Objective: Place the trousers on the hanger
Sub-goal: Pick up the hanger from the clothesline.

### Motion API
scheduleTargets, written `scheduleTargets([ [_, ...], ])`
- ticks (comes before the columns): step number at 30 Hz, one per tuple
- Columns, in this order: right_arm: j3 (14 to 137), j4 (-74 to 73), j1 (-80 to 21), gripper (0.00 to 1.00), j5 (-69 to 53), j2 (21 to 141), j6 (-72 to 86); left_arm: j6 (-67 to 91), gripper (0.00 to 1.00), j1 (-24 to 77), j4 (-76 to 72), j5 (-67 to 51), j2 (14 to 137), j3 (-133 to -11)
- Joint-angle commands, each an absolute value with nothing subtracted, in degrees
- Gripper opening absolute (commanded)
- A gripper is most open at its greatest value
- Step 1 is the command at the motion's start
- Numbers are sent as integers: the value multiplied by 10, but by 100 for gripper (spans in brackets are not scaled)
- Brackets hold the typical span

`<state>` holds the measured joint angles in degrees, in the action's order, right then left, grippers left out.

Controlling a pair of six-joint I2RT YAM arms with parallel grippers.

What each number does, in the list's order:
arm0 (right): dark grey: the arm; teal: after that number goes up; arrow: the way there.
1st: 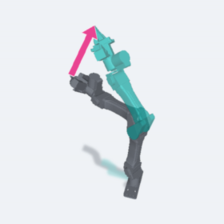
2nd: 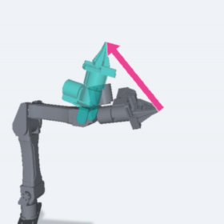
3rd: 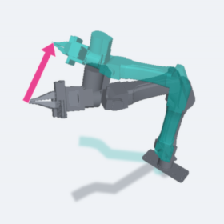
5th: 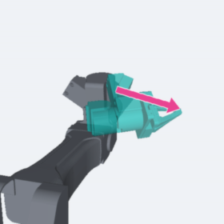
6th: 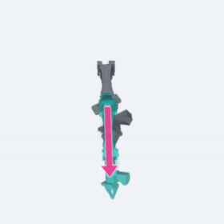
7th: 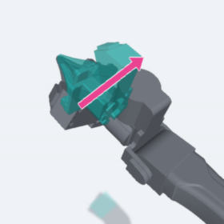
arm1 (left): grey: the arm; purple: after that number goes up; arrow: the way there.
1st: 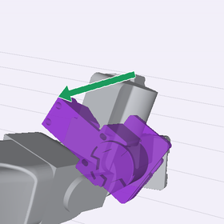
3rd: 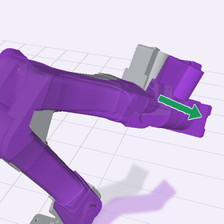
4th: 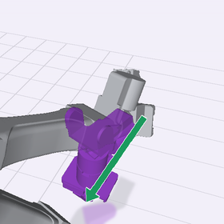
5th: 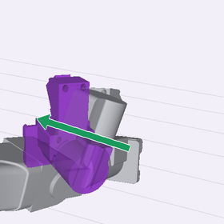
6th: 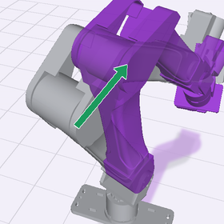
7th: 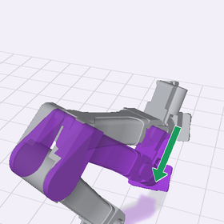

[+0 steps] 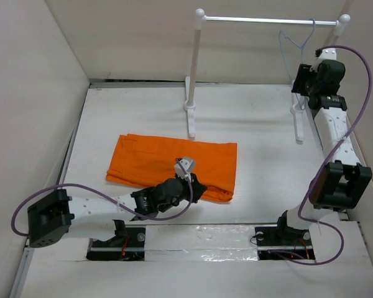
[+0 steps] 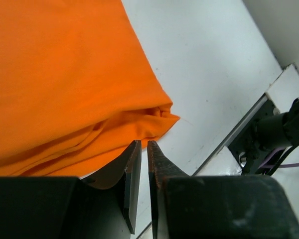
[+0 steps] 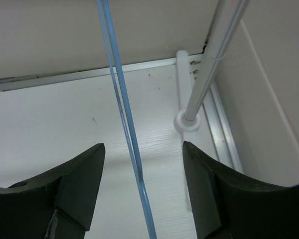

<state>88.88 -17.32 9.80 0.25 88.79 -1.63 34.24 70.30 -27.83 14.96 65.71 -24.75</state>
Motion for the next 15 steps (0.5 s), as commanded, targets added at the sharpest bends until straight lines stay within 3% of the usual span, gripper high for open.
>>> scheduleTargets([
  [1, 906, -120, 107, 60, -45, 908, -17, 323, 9, 704, -273, 193, 599, -239],
  [2, 903, -109, 107, 52, -51, 910, -16, 322, 9, 704, -272, 194, 593, -238],
  [3, 901, -96, 107, 36, -54, 912, -16, 320, 9, 704, -272, 194, 588, -237],
  [7, 893, -80, 107, 6, -58, 913, -18, 323, 9, 704, -272, 192, 605, -242],
  [9, 881, -63, 102, 0, -56, 905, -17, 324, 9, 704, -279, 189, 624, -247],
  [15, 868, -42, 102, 0, -61, 868, -18, 325, 11, 704, -266, 201, 655, -272],
])
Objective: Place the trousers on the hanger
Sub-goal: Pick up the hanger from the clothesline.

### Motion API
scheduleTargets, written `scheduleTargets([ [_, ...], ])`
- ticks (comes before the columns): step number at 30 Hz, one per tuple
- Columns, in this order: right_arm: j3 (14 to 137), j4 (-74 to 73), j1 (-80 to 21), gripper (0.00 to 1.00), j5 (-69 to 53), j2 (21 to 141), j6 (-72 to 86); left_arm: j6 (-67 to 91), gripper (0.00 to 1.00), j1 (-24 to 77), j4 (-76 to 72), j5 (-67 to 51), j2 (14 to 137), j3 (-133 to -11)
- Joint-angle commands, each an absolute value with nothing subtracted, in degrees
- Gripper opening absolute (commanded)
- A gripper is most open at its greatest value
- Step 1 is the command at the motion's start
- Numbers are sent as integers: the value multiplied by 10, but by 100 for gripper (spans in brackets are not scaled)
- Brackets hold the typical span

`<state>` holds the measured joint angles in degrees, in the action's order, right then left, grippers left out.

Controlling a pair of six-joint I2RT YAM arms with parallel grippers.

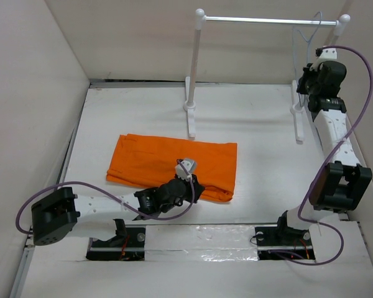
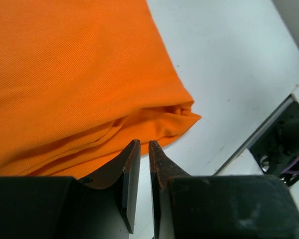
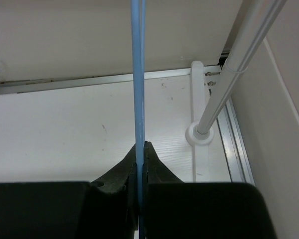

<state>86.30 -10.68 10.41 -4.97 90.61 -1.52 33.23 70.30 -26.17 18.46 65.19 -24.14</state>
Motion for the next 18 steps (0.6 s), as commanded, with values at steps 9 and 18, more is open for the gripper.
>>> scheduleTargets([
  [9, 807, -12, 78, 0, -50, 791, -6, 312, 16, 704, -236, 218, 655, -330],
  [18, 638, -6, 62, 0, -29, 677, 41, 280, 40, 704, -212, 201, 648, -427],
])
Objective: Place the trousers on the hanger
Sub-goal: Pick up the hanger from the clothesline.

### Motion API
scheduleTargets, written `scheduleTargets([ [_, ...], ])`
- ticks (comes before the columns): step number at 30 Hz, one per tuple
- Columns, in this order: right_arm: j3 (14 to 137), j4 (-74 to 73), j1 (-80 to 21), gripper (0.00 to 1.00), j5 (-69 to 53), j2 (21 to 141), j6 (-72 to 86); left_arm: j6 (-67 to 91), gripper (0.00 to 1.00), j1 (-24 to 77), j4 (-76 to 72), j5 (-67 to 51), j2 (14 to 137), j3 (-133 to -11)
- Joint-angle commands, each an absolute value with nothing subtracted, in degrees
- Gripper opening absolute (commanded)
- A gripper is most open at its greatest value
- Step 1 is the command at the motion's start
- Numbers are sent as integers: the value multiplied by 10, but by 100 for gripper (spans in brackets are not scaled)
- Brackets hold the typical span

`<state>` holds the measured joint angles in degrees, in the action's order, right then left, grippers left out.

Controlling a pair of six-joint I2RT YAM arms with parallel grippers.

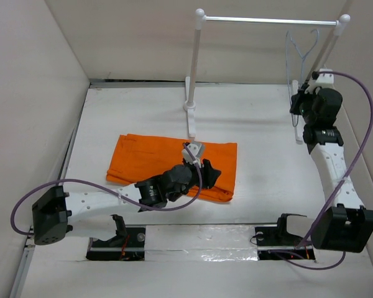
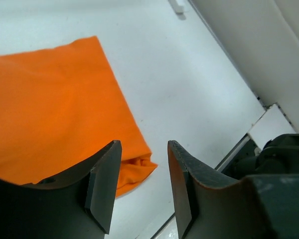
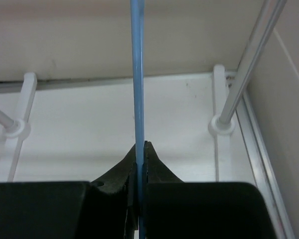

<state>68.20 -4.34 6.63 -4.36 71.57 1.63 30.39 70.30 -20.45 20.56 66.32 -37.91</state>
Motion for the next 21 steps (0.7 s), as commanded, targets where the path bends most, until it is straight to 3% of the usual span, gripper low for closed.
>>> scheduleTargets([
  [1, 619, 11, 52, 0, -29, 665, 44, 278, 41, 704, -209, 201, 650, -452],
  [7, 474, 5, -8, 0, -3, 571, 58, 259, 51, 704, -169, 215, 719, -577],
  [17, 281, -27, -99, 0, 26, 412, 105, 236, 51, 665, -113, 201, 933, -821],
  [21, 258, -33, -105, 0, 8, 377, 114, 232, 50, 647, -96, 186, 1019, -897],
])
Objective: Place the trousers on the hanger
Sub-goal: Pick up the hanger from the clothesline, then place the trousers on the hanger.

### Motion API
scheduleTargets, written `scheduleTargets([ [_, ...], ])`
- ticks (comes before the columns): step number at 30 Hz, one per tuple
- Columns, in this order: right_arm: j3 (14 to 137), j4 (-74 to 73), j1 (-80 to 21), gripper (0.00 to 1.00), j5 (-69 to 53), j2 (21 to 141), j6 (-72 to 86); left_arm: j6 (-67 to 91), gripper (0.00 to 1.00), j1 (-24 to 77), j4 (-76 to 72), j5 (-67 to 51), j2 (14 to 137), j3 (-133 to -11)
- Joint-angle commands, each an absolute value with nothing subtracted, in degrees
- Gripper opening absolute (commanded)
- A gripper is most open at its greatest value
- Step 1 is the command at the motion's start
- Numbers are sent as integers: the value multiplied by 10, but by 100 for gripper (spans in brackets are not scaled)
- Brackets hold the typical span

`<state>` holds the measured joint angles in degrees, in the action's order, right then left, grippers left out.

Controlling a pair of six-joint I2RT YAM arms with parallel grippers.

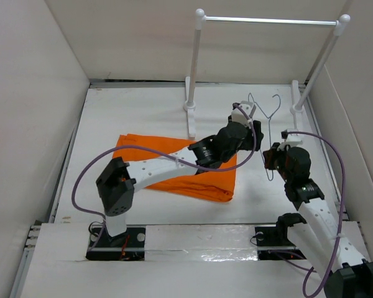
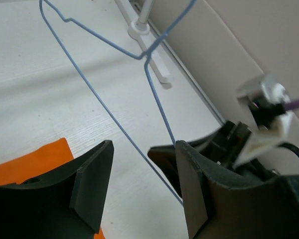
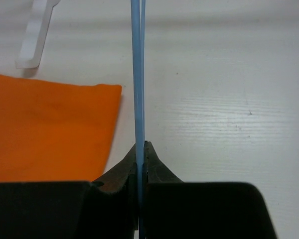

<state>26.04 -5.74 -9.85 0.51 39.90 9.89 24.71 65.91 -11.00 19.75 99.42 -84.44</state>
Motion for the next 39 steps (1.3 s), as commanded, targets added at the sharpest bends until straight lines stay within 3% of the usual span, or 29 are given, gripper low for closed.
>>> scheduleTargets([
  [1, 257, -41, -110, 0, 5, 375, 110, 229, 50, 647, -94, 183, 1031, -923],
  [11, 248, -62, -128, 0, -17, 353, 112, 181, 48, 636, -65, 185, 1142, -1077],
  [30, 246, -77, -150, 0, -21, 341, 112, 156, 36, 614, -58, 221, 1215, -1143],
  [34, 243, -78, -156, 0, -16, 340, 112, 162, 16, 614, -62, 225, 1214, -1136],
  [36, 245, -80, -156, 0, -18, 340, 113, 166, 0, 614, -75, 221, 1202, -1122],
  [38, 247, -89, -156, 10, -17, 337, 112, 172, 0, 614, -81, 220, 1188, -1093],
  [39, 250, -93, -156, 24, -18, 331, 110, 178, 0, 614, -99, 219, 1167, -1076],
])
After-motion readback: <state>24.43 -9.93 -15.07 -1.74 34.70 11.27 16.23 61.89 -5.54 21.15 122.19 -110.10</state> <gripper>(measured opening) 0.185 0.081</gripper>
